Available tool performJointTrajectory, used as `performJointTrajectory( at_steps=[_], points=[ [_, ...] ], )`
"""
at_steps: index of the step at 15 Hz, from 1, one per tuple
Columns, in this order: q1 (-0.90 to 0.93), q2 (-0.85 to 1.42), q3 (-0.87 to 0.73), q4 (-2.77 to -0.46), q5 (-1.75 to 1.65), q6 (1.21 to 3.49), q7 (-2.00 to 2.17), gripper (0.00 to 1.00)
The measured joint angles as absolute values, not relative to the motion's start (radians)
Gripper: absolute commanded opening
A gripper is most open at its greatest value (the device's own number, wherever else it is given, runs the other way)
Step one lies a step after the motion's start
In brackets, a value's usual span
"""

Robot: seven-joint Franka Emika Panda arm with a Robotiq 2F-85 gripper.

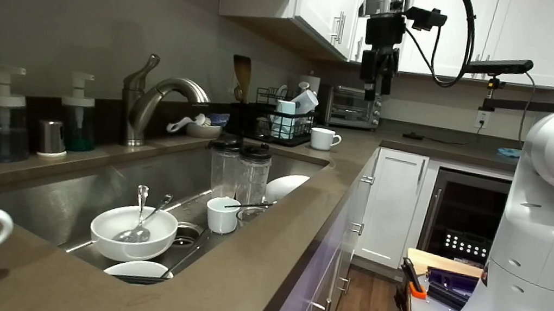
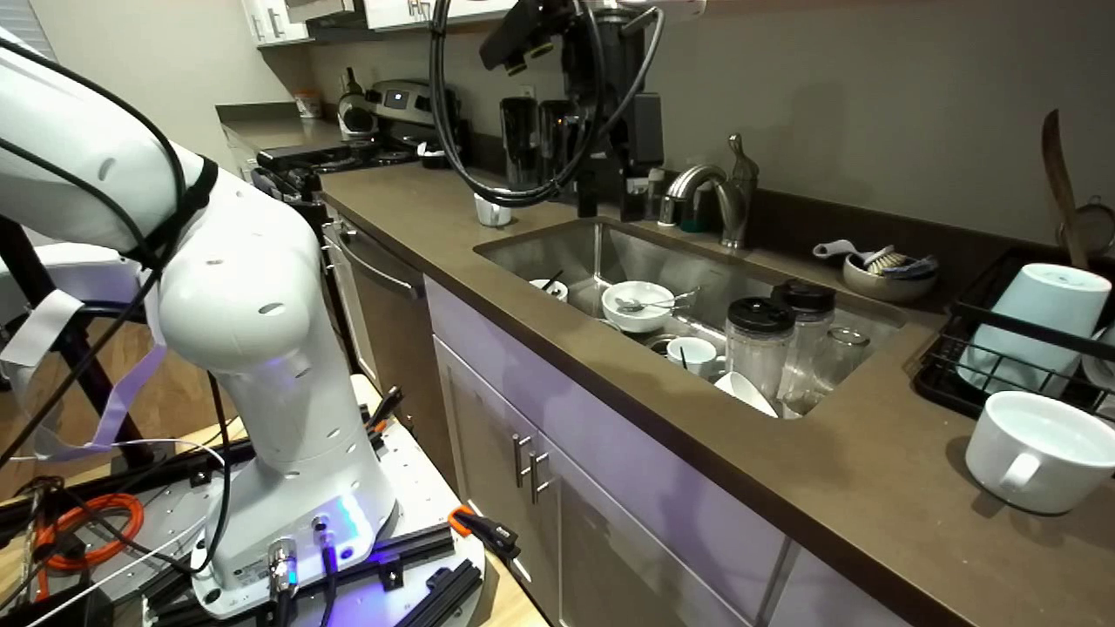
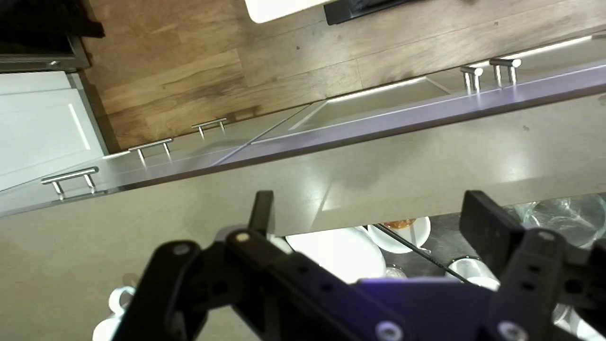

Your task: Pick the white cup and pour its contents into the sink

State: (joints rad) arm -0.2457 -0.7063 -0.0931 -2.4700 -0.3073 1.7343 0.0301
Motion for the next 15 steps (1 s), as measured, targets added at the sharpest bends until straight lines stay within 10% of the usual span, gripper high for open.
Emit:
performJointTrajectory(
  at_steps=[15],
  points=[
    [-0.34,-0.709,-0.399,-2.415,-0.319,1.741,-0.062,1.0]
  ],
)
